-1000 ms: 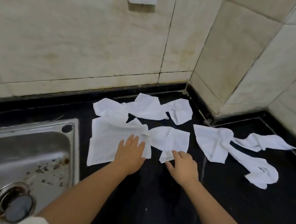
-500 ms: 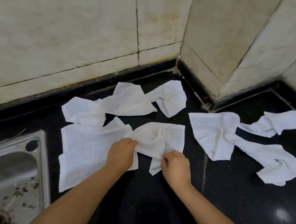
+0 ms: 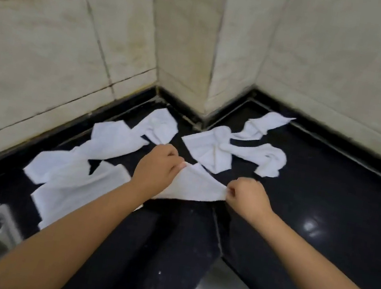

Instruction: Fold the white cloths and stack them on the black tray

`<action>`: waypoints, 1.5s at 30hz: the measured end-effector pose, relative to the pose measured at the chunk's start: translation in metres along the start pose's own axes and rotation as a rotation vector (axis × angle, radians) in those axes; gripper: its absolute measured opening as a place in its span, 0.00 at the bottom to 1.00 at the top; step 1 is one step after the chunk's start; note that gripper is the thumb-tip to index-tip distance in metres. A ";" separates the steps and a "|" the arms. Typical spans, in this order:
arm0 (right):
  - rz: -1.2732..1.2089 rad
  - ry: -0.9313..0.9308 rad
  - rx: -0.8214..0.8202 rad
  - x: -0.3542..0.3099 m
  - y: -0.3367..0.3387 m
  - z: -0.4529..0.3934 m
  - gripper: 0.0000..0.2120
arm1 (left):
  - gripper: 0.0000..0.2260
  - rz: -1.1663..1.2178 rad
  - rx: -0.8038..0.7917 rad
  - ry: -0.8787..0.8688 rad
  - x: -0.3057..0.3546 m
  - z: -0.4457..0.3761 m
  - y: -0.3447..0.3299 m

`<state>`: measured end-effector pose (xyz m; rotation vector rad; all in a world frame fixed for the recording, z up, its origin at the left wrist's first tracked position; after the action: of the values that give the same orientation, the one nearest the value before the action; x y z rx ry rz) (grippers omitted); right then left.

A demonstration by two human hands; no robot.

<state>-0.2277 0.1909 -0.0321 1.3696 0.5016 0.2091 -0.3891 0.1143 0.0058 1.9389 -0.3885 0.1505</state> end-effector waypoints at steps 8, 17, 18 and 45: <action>0.061 -0.337 0.497 0.167 0.157 0.056 0.09 | 0.23 0.223 0.127 -0.252 0.155 -0.121 -0.014; 0.261 -0.400 0.517 0.305 0.101 0.202 0.10 | 0.27 0.310 -0.200 -0.569 0.272 -0.102 -0.127; 0.237 -0.412 0.417 0.316 0.076 0.214 0.11 | 0.26 0.280 -0.288 -0.566 0.275 -0.089 -0.148; -0.252 -0.800 0.008 0.448 -0.026 0.160 0.11 | 0.09 0.153 -0.657 -0.005 0.265 -0.112 -0.303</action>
<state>0.2344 0.2355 -0.1372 1.2612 -0.0037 -0.5349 -0.0298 0.2697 -0.1406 1.2631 -0.5152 0.1002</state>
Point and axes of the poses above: each hand's wrist, its own z-axis away from the middle knuckle, its own y-axis out of the back of the hand, x = y × z, the point moved 8 cm from there along -z, towards the middle knuckle, and after that the axes turned 14 degrees about -y, right-handed, at the moved point
